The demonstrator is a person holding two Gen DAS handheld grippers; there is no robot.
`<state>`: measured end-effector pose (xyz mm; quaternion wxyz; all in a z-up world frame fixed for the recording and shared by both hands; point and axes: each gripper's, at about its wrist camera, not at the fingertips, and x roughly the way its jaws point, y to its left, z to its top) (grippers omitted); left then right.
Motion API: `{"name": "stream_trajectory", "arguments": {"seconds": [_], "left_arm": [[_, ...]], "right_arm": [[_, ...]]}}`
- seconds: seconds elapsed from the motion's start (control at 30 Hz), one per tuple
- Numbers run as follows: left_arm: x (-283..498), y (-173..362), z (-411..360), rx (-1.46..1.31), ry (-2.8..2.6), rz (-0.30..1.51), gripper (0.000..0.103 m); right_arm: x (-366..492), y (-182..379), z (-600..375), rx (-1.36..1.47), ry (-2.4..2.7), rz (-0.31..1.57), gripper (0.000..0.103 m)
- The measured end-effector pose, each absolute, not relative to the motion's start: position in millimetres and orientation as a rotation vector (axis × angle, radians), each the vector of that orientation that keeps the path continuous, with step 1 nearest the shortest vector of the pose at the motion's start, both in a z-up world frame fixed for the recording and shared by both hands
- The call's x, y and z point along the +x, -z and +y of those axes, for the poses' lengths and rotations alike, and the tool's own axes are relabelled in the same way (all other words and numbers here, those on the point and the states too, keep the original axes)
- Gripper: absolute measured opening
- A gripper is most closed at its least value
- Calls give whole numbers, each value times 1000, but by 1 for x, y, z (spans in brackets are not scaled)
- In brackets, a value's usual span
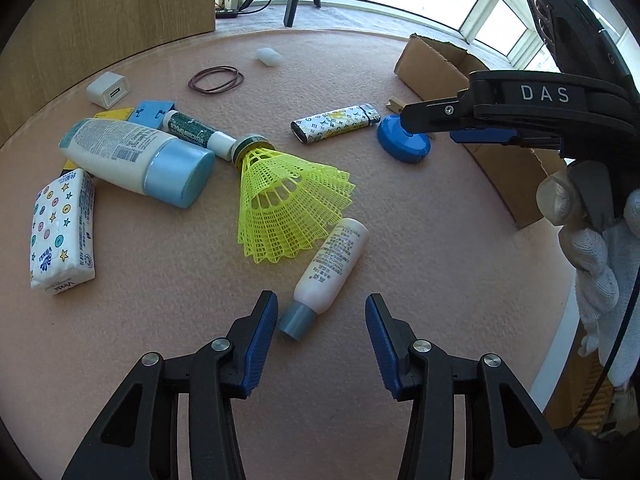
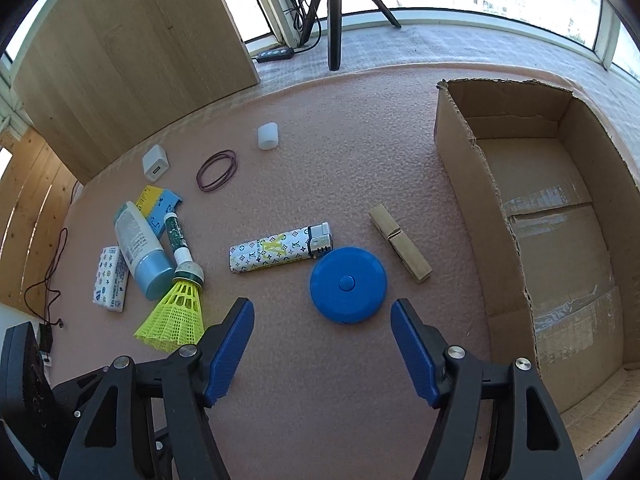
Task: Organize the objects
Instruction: 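Move the left tool to the white lotion bottle while the right tool approaches the blue tape measure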
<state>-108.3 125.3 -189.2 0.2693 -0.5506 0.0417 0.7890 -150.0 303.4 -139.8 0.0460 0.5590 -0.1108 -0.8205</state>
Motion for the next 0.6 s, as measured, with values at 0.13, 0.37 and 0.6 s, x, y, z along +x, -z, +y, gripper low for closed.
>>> {"name": "stream_trajectory", "arguments": {"seconds": [0.13,0.37,0.6], "left_arm": [[-111,188,126,-1483,-2136,100,50],[-115,190,126,-1501,-2150,99,49],[-117,190,135,-1510,-2137,173,34]], "right_arm": [[-162,150,303,1771,2499,-311,67],[-172,165,299,1838,2503,-234,67],[-179,173,295,1866,2515,-118,52]]}}
